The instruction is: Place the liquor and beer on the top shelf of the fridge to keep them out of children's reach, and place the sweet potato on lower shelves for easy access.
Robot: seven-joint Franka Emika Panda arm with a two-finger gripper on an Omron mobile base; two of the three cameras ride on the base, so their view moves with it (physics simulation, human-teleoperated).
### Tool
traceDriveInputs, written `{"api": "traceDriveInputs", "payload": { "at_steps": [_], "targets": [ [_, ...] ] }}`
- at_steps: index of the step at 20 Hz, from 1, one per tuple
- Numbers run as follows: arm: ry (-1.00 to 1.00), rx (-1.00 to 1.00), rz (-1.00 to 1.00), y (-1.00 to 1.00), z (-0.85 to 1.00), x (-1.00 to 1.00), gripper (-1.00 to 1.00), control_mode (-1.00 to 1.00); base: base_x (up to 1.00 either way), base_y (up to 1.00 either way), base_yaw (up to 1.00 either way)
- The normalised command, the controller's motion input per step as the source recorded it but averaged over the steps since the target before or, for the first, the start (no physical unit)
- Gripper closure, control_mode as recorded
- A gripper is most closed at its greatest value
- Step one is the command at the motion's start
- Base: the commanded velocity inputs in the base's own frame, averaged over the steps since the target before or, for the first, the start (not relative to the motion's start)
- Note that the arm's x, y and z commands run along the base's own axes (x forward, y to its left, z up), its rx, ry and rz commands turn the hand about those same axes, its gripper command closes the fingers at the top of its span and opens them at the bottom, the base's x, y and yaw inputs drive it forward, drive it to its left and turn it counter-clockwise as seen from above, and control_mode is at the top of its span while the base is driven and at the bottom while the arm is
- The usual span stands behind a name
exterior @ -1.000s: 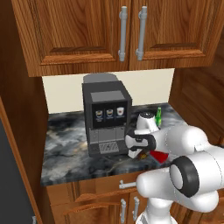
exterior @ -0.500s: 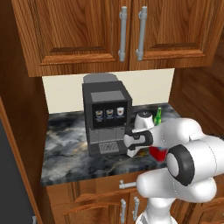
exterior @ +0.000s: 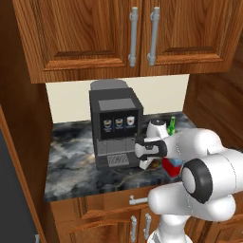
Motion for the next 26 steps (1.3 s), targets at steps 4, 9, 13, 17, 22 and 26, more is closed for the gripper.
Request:
{"api": "traceDriveInputs", "payload": {
  "at_steps": [4, 9, 13, 17, 22, 26],
  "targets": [
    [-0.07, 0.0, 0.06, 0.0, 0.22, -0.08, 1.0, -1.0, 0.0, 0.0, 0.0],
    [-0.09, 0.0, 0.08, 0.0, 0.27, -0.05, 1.0, -1.0, 0.0, 0.0, 0.0],
    [-0.1, 0.0, 0.08, 0.01, 0.41, -0.14, 1.0, -1.0, 0.0, 0.0, 0.0],
    [-0.1, 0.0, 0.07, 0.01, 0.35, -0.23, 1.0, -1.0, 0.0, 0.0, 0.0],
    [-0.13, 0.0, 0.09, 0.02, 0.29, -0.29, 1.0, -1.0, 0.0, 0.0, 0.0],
    [-0.13, -0.03, 0.09, 0.17, 0.42, -0.33, 1.0, -1.0, 0.0, 0.0, 0.0]
  ]
}}
